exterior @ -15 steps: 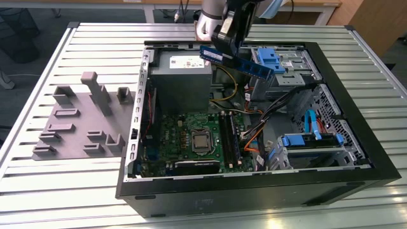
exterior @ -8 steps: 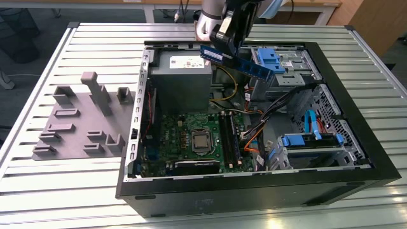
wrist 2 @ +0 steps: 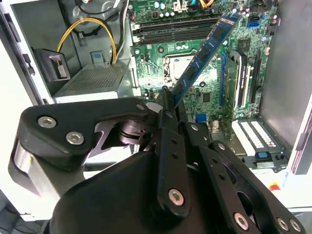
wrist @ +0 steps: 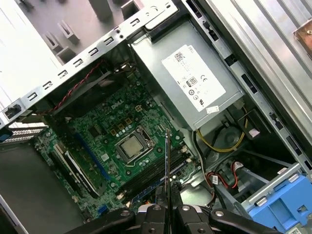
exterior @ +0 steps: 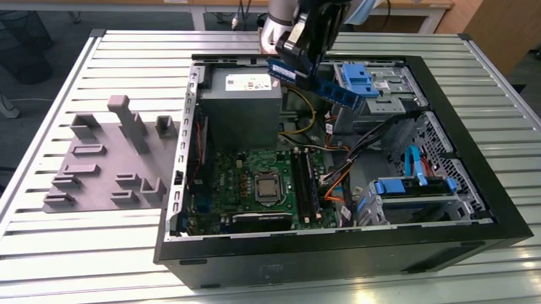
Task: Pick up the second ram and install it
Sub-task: 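Insert the second ram into the second slot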
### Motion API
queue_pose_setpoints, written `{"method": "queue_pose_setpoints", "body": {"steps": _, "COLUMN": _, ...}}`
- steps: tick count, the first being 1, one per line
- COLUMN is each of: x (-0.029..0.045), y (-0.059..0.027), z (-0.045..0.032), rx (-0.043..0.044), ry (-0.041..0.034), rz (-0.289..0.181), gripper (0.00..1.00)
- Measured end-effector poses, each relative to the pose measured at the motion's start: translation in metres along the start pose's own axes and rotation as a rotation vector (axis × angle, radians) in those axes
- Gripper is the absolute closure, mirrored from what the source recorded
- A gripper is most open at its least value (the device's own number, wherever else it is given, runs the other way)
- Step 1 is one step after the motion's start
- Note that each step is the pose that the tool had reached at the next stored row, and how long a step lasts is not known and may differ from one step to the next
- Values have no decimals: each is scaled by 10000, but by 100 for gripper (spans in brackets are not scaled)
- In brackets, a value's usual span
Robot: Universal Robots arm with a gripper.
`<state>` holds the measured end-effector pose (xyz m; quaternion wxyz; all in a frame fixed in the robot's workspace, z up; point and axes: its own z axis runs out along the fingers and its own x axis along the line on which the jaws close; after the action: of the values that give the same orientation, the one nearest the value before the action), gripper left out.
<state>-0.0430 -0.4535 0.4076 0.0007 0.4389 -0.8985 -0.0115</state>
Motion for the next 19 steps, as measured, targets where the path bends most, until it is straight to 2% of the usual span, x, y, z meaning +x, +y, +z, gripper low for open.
{"method": "queue_pose_setpoints", "body": {"steps": 7, "x": 0, "y": 0, "z": 1, "rx": 6, "ry": -15, "rz": 697, "gripper": 86}}
{"method": "queue_pose_setpoints", "body": {"steps": 19, "x": 0, "y": 0, "z": 5, "rx": 20, "ry": -47, "rz": 2233, "gripper": 86}}
